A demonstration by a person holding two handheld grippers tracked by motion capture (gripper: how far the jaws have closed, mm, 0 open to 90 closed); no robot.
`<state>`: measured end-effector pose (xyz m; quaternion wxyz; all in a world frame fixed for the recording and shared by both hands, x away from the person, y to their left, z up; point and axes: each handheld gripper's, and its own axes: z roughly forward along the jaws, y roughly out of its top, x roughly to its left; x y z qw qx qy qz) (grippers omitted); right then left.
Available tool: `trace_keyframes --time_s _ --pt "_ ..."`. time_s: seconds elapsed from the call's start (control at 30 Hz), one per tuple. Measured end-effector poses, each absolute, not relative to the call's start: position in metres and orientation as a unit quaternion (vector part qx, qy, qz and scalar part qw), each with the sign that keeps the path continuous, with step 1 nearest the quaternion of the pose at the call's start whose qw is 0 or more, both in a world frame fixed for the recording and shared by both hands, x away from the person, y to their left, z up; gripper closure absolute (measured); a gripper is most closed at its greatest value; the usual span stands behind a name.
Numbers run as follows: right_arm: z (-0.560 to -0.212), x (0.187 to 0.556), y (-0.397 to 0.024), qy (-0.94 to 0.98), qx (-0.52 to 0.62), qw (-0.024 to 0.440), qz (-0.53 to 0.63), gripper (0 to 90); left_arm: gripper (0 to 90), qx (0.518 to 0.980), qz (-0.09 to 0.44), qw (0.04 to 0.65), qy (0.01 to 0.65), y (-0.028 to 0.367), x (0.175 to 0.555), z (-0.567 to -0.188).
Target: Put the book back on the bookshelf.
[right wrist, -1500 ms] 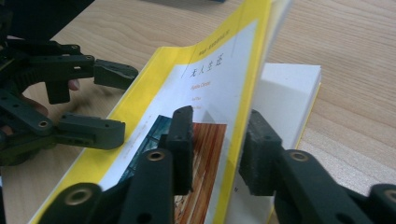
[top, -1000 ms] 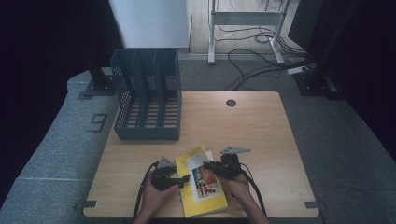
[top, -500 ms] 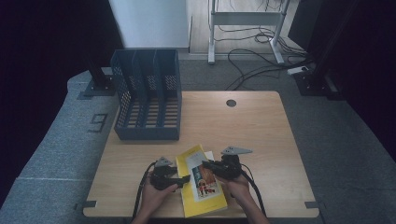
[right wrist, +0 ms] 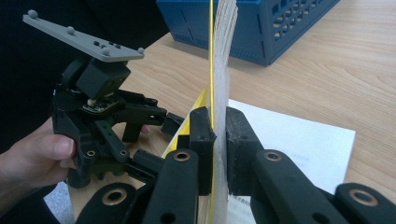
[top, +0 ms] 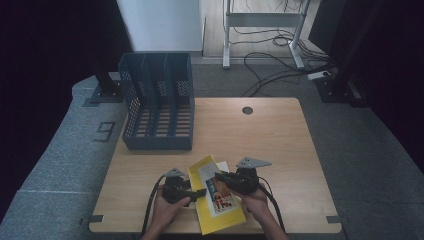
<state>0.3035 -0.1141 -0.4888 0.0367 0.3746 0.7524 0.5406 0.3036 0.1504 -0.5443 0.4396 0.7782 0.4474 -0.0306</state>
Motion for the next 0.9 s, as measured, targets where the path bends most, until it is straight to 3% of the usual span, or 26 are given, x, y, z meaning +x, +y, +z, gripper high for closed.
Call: trace_keyframes --time_s 0.5,0.77,0.9 --pt "-0.481 0.297 -0.113 0.754 0.349 0.041 0.555 82.3 13.7 0.771 -0.054 0.459 0.438 0.15 0.305 -0.543" --pt "-0.49 0.306 -0.119 0.757 0.372 0.027 0.537 82.1 14.5 0.777 -0.037 0.442 0.447 0.144 0.304 -0.545" --pt "-0.493 0.308 -0.117 0.766 0.385 0.041 0.513 81.8 17.4 0.778 -0.022 0.435 0.453 0.142 0.303 -0.544"
